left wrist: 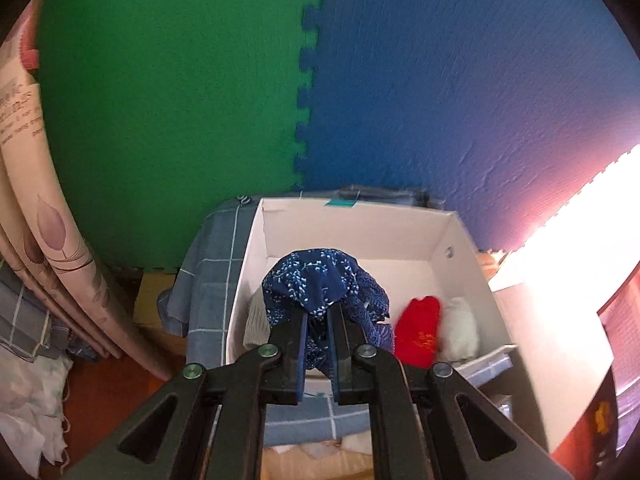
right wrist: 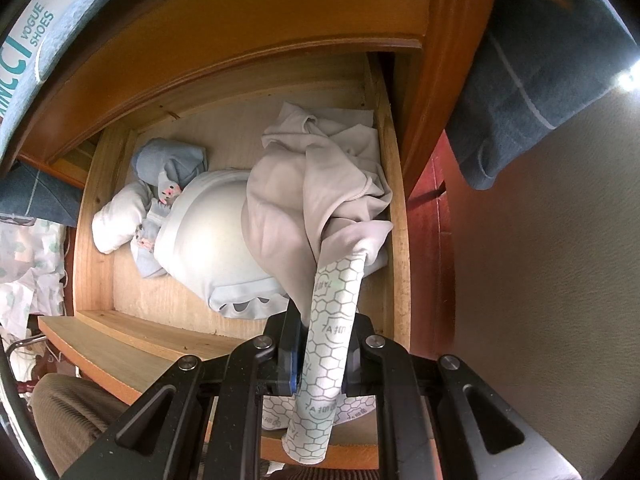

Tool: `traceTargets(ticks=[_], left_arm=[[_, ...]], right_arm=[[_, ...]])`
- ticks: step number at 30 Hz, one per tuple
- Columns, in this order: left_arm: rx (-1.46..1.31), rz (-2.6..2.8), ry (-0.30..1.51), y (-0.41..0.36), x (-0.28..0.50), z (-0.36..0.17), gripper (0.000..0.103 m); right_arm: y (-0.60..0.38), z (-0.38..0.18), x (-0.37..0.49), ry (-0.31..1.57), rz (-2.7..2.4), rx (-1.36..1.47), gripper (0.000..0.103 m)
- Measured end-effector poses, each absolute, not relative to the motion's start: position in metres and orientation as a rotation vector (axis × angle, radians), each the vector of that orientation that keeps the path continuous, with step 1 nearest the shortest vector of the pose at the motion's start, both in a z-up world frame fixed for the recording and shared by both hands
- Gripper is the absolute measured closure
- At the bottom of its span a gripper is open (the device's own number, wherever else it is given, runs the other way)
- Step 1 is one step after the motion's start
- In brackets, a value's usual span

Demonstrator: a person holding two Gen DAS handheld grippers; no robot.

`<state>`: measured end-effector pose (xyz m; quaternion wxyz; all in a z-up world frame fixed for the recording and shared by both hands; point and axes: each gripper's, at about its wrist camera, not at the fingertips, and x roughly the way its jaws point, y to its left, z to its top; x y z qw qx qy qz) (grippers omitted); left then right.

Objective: Take underwear out of drawer
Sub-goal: 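Lower the navy cloth into the white box with the left tool, then move the left tool back to the drawer while the right tool lifts the white hexagon-print cloth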

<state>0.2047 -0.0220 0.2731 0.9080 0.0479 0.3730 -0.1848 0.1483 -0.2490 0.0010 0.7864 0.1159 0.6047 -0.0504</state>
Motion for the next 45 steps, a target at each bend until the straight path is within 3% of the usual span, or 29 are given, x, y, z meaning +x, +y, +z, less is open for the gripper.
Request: traceTargets(ticks=[10, 20, 28, 32, 45], left_arm=[[0.124, -0.359, 0.869, -0.042, 0.233, 0.209, 0.095], [0.101, -0.362, 0.856, -0.053, 0.238, 0.206, 0.091], [0.123, -0.359, 0.823, -0.054, 0.228, 0.214, 0.078], [0.115, -0.350, 0.799, -0.050, 0.220, 0.225, 0.061], [0.113, -0.333, 0.765, -0.018, 0.174, 0.237, 0.061]], right_arm=[[-0.251, -0.001, 0.150, 1.315, -0.097, 0.258, 0.091], [-0.251, -0.002, 0.149, 1.318, -0.097, 0.259, 0.091], [-0.250, -0.002, 0.149, 1.318, -0.098, 0.253, 0.091], [-0.250, -0.002, 0.150, 1.319, -0.097, 0.251, 0.091], [-0.249, -0.003, 0.150, 1.317, -0.103, 0.235, 0.091]])
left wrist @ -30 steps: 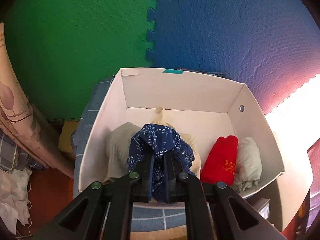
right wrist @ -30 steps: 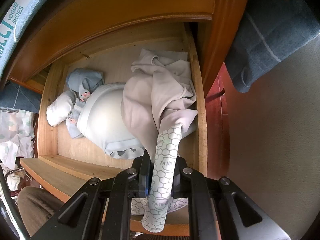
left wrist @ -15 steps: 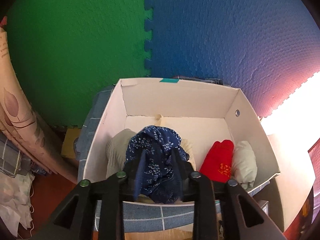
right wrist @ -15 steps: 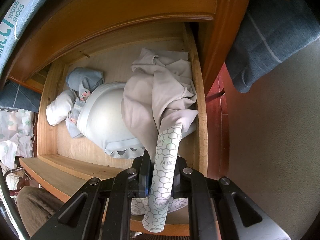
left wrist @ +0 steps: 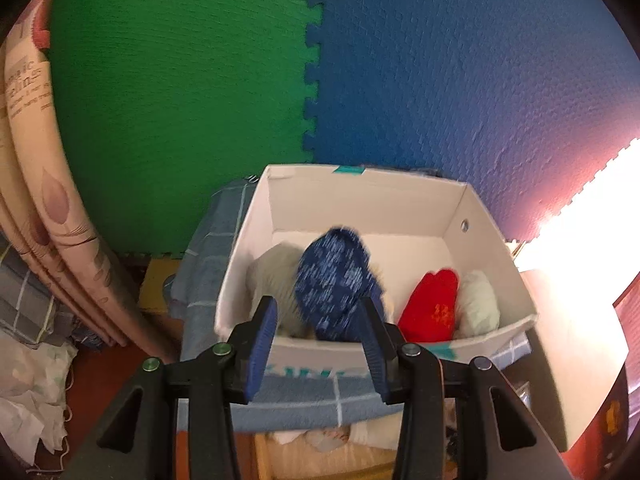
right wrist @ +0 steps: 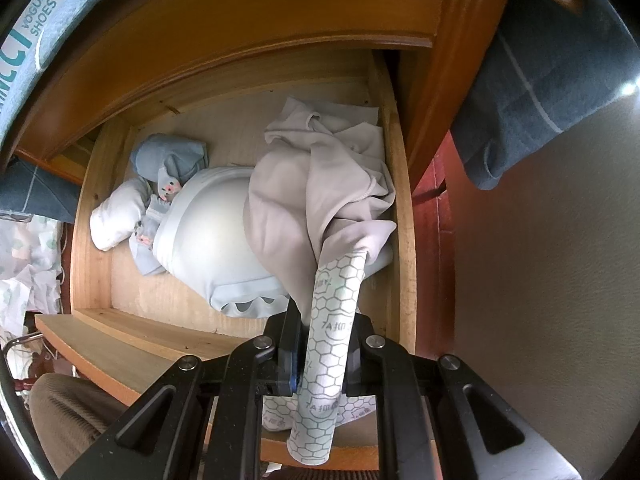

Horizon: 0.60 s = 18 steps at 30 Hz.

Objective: Take underwear out of drawer
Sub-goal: 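Move the left tool back to the drawer while the right tool lifts the white hexagon-print cloth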

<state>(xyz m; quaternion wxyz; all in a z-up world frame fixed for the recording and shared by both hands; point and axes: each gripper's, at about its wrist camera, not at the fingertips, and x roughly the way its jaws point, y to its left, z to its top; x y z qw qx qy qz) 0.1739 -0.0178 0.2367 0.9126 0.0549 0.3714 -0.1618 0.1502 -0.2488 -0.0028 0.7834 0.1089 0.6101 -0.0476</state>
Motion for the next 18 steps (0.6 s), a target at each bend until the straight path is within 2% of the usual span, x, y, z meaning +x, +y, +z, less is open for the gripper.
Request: traceTargets(ticks=[8, 18], left_arm=[[0.099, -0.289, 0.810, 0.015, 0.132, 0.194, 0.061], [0.096, -0.114, 0.895, 0.038, 0.082, 0.090, 0.060]], right_arm=[[-0.247, 0.002, 0.148, 1.294, -0.108, 0.230, 0.091], [-0.250, 0.022, 0.141, 1.202, -0.058, 0.264, 0.091]])
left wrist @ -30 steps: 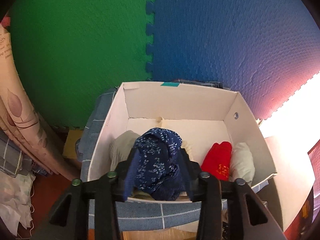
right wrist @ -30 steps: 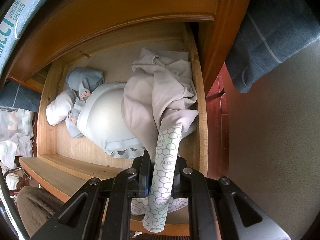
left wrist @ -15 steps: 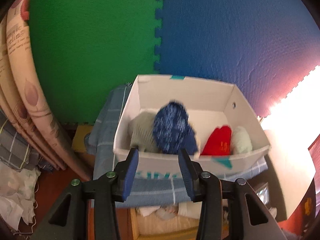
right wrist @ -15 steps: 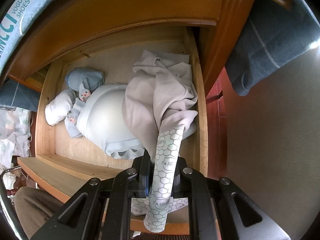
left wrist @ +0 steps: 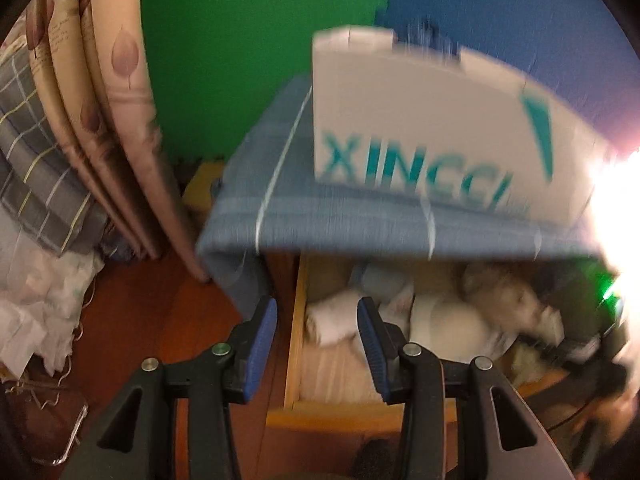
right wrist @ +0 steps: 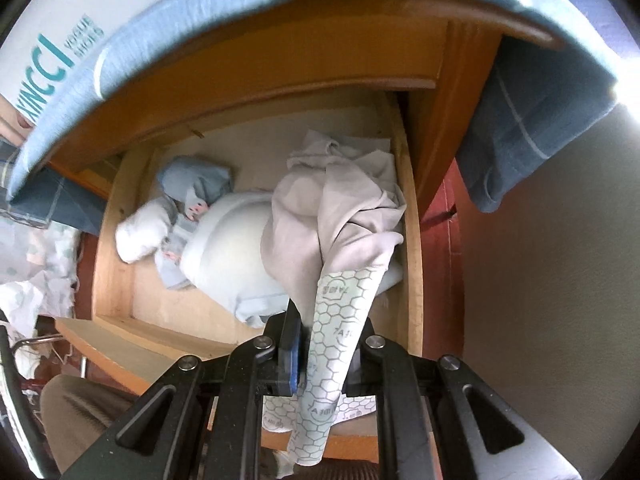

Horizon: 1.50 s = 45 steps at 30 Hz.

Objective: Take underwear out of drawer
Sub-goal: 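Move the left tool back to the drawer while the right tool lifts the white hexagon-print cloth, then carry the hexagon-print cloth into the white box and open the right tool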

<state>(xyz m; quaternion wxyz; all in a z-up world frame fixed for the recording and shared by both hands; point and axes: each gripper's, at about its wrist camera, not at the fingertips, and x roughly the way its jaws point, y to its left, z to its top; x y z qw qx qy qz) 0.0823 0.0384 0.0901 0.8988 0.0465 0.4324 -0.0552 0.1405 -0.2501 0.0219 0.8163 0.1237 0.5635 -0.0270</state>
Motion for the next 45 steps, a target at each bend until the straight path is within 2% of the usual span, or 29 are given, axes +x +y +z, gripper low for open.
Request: traceTargets(ticks=[5, 11, 45], left_arm=[[0.097, -0.097, 0.942, 0.037, 0.065, 0.045, 0.060], [0.053, -0.090, 0.965, 0.042, 0.058, 0.020, 0.060], [-0.045, -0.104, 0.961, 0.055, 0.057, 0.010, 0.060]], right_arm=[[-0.248, 0.039, 0.136, 1.149, -0.019, 0.277, 0.091], [-0.241, 0.059, 0.131, 1.116, 0.000, 0.276, 0.091], [-0.194, 0.251, 0.081, 0.827, 0.129, 0.219, 0.091]])
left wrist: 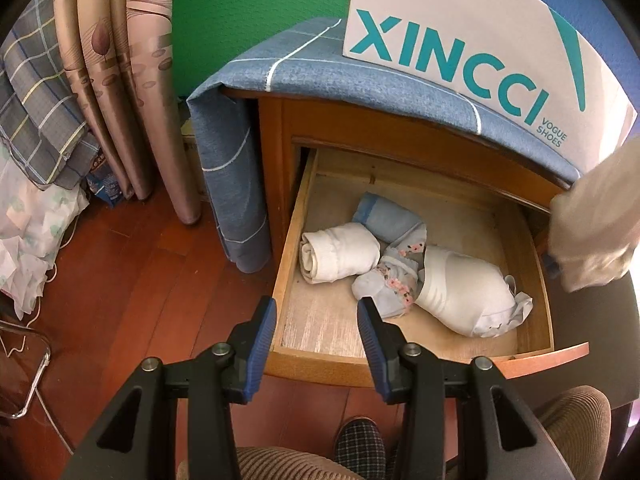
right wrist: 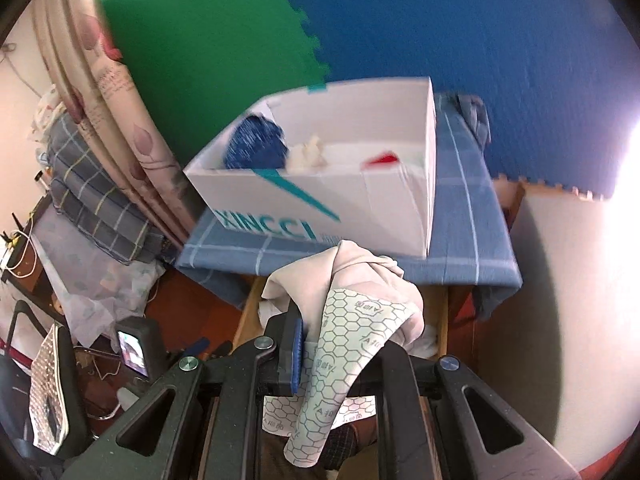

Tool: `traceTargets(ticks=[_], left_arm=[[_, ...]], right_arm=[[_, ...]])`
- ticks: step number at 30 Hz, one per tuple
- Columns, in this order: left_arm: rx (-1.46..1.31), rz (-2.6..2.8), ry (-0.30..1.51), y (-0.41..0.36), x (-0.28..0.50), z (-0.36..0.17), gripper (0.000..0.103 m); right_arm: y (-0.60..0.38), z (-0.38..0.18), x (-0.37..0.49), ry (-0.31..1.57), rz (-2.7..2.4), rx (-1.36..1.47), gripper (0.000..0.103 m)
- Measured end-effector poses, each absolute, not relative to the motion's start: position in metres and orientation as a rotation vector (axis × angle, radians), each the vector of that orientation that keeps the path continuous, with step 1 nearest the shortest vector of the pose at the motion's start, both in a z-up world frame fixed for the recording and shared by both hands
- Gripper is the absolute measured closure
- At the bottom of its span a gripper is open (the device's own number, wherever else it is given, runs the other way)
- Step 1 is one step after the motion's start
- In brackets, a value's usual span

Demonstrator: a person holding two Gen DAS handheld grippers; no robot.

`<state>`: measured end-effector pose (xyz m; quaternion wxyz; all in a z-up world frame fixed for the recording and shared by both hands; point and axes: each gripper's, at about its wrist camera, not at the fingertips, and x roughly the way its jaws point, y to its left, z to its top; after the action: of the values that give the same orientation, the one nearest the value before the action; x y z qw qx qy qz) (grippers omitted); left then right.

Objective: Take underwear out of drawer
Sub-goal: 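Carry the hexagon-print cloth into the white box and open the right tool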

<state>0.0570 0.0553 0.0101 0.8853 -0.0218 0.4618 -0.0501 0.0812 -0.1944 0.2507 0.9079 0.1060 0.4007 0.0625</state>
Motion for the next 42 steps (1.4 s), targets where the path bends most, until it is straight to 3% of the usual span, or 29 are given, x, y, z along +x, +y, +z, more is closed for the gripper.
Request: traceTargets(ticks=[13, 20, 25, 42], left_arm=[[-0.053, -0.103, 0.962, 0.056, 0.058, 0.009, 0.060], [-0.073, -0.103, 0.965, 0.059, 0.059, 0.008, 0.060], [-0.093, -0.103, 0.966, 0.062, 0.059, 0.007, 0.060], [-0.116, -0.103, 0.980, 0.066, 0.061, 0.000, 0.060]], right_arm=[[-0.183, 0.406, 0.109, 0.564, 0.126, 0.114, 0.091], [-0.174, 0.444, 0.155, 0.503, 0.072, 0.088, 0.091], [-0.174, 0.423, 0.194, 0.564, 0.028, 0.077, 0.091], [-0.193, 0.266, 0.294, 0.912, -0.060, 0.084, 0.090]])
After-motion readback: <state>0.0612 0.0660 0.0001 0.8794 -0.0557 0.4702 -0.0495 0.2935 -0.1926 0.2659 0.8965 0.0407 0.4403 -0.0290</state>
